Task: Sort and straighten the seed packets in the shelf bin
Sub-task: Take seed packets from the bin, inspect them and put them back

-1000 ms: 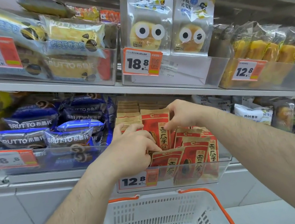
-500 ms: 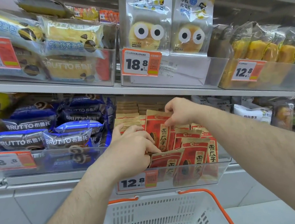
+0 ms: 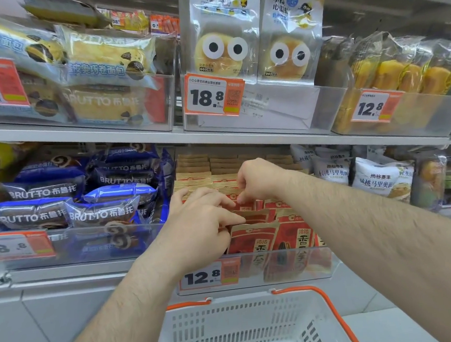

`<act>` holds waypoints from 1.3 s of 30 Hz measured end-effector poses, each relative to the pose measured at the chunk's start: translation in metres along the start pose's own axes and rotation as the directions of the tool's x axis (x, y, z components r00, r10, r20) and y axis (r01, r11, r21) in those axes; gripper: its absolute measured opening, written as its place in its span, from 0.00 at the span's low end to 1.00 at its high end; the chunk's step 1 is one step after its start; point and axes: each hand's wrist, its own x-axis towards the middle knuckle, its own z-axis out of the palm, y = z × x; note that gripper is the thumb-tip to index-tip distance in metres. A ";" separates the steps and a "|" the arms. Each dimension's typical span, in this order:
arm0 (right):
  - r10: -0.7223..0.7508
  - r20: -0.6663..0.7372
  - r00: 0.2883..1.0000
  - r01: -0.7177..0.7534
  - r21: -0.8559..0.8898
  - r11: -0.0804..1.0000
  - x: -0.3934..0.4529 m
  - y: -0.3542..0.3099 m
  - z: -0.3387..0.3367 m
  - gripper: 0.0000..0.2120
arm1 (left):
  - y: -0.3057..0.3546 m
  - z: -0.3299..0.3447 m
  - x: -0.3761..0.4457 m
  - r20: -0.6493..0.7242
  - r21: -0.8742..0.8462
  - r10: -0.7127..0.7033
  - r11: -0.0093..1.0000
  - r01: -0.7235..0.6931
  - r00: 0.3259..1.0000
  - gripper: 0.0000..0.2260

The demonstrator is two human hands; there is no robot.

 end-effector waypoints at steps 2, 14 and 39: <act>0.011 -0.014 1.000 -0.010 0.030 1.000 -0.001 0.003 -0.002 0.09 | 0.000 0.000 -0.001 -0.010 -0.005 0.000 1.000 0.000 1.000 0.18; -0.040 0.203 0.978 0.055 -0.070 0.996 -0.048 -0.008 -0.026 0.06 | 0.003 0.004 -0.003 -0.067 -0.039 -0.021 0.999 0.019 0.997 0.13; 0.707 -0.203 0.677 0.137 0.979 0.150 -0.070 0.030 -0.019 0.11 | 0.012 0.008 -0.010 -0.092 0.045 -0.041 0.998 0.045 0.995 0.17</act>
